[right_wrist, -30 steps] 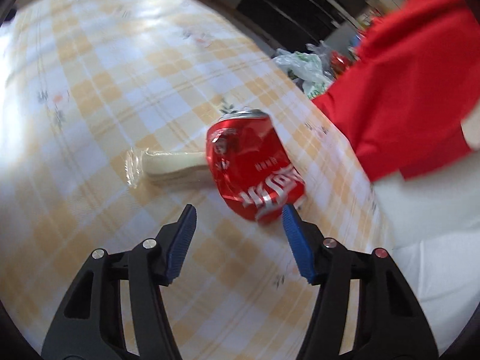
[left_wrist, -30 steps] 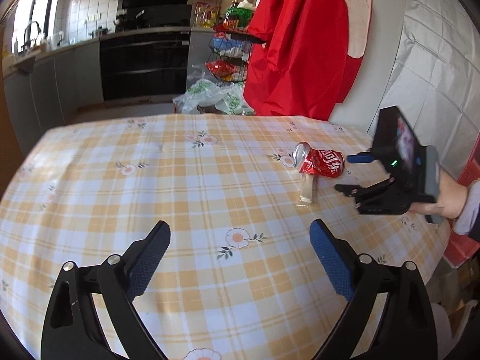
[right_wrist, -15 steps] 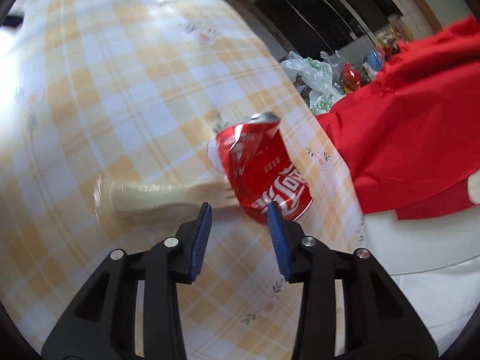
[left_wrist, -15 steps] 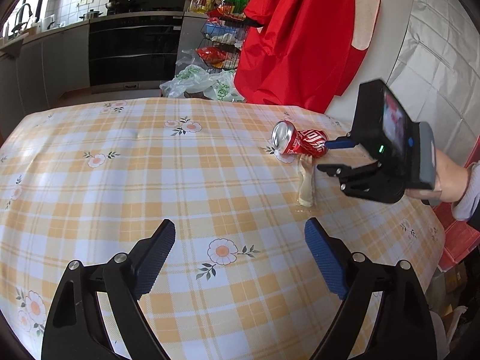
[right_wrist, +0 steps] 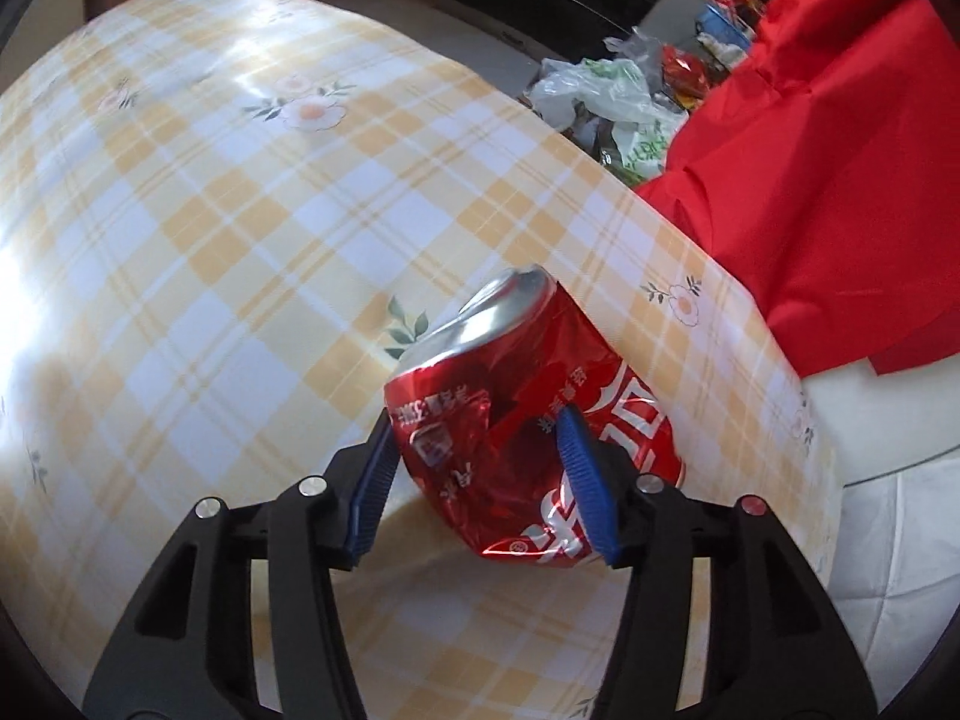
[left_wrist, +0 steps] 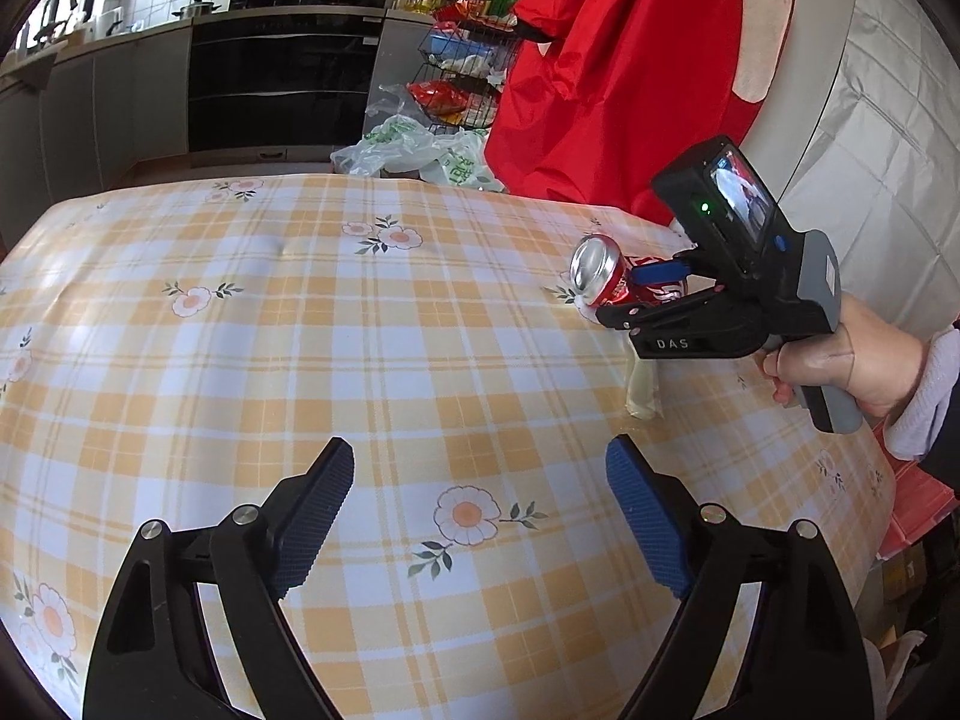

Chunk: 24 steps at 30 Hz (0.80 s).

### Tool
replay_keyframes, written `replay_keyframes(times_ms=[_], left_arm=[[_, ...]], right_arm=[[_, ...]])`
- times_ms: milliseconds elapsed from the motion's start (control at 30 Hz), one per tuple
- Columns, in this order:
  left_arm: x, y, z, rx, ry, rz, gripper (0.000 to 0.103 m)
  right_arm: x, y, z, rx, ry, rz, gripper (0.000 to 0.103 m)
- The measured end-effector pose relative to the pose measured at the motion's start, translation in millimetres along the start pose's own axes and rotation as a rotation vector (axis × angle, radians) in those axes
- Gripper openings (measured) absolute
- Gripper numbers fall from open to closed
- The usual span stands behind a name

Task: Collect trash
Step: 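Reach the right gripper to the crushed red Coca-Cola can and grasp it, then lift the can with the right gripper while the left grasps the white plastic spoon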

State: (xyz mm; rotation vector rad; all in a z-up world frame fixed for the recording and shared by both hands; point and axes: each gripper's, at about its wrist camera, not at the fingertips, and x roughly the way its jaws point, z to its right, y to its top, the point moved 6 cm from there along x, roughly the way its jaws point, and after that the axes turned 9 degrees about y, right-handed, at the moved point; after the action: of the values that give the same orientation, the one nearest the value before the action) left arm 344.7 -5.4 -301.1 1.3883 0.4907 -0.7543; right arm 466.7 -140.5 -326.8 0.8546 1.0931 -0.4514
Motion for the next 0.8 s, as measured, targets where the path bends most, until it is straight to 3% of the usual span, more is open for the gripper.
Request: replay_keyframes(times_ms=[100, 167, 267, 433, 600, 800], left_arm=[[5.5, 1.9, 1.4, 0.008, -0.004, -0.004, 0.082], [10.6, 2.3, 6.1, 0.021, -0.011, -0.015, 0.080], [19.3, 4.1, 20.2, 0.052, -0.030, -0.031, 0.080], [37.4, 10.2, 59.0, 0.133, -0.086, -0.067, 0.079], [65.2, 27.2, 105.3, 0.211, -0.111, -0.090, 0.066], [113.2, 38.1, 142.5, 0.294, -0.047, -0.165, 0.062]], right_arm=[[-8.1, 0.3, 2.3, -0.015, -0.020, 0.026, 0.035], [-19.3, -1.1, 8.7, -0.007, -0.028, 0.063, 0.020], [-45.1, -6.1, 24.3, 0.029, -0.030, 0.140, 0.012], [-83.1, -28.6, 50.6, 0.116, -0.001, 0.240, 0.011], [-123.9, -63.6, 76.8, 0.252, 0.054, 0.345, 0.011], [-157.6, -105.3, 96.1, 0.377, 0.112, 0.424, 0.011]])
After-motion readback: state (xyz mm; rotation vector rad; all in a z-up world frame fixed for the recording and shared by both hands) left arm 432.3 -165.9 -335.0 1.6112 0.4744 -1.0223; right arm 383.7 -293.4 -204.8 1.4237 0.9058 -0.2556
